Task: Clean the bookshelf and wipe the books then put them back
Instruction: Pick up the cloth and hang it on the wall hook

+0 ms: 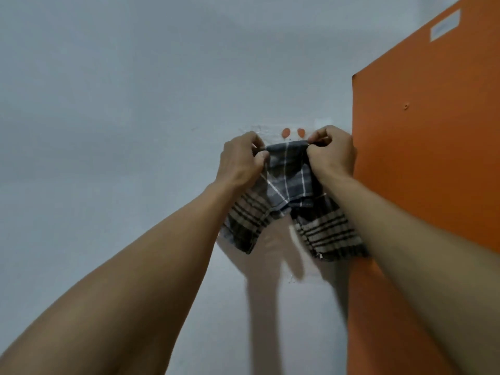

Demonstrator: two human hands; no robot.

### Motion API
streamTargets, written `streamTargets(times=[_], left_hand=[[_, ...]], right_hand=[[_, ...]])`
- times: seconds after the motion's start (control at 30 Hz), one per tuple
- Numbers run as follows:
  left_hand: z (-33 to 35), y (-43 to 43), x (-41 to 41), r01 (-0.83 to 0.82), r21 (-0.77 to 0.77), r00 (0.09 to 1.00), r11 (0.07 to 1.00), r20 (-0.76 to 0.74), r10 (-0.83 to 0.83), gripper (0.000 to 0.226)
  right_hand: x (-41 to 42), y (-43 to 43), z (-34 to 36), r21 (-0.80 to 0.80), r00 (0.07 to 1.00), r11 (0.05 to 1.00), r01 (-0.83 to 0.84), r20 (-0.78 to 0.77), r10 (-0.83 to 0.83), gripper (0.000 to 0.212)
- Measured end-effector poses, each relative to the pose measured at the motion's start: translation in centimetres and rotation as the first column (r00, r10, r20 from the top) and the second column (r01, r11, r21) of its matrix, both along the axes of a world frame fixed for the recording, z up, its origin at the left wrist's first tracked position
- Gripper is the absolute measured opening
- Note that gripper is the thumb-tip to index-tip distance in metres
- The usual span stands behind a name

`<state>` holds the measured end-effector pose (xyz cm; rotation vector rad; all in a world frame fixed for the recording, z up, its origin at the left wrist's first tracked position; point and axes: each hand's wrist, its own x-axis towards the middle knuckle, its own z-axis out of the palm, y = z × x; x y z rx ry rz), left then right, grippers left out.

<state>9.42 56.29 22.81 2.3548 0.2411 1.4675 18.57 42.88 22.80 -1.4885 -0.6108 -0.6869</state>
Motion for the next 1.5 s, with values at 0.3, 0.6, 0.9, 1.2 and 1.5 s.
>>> streamTargets(times=[0.3,0.6,0.9,1.2,1.5], left_hand=[[-1.8,1.9,3.4,-0.209,0.215,0.978,0.954,0.041,0.205,0.008],[-3.9,2.5,4.1,-0.206,0.271,0.978,0.94,0.015,0.209,0.019],[-4.9,1.8,3.7,-0.096,0.258,0.973,0.961,-0.177,0.145,0.015],[-3.3,0.8,2.0,-0.135,0.312,0.889,0.94,-0.381,0.254,0.025],[-2.3,-0.4,-0.5,-0.152,0.338,0.884,0.929,-0.373,0.281,0.018]], right_hand=[[3.9,2.8,-1.7,-0.165,0.953,0.973,0.161,0.283,-0.11,0.018],[3.9,3.2,-1.8,-0.216,0.977,0.961,0.171,0.163,-0.137,0.031],[3.2,3.0,-1.2,-0.316,0.989,0.941,0.122,0.12,-0.088,0.014],[1.6,1.7,0.0,-0.483,0.998,0.874,0.055,0.061,-0.029,0.007],[-1.3,-0.1,-0.5,-0.519,0.97,0.821,0.239,0.166,-0.178,0.022]])
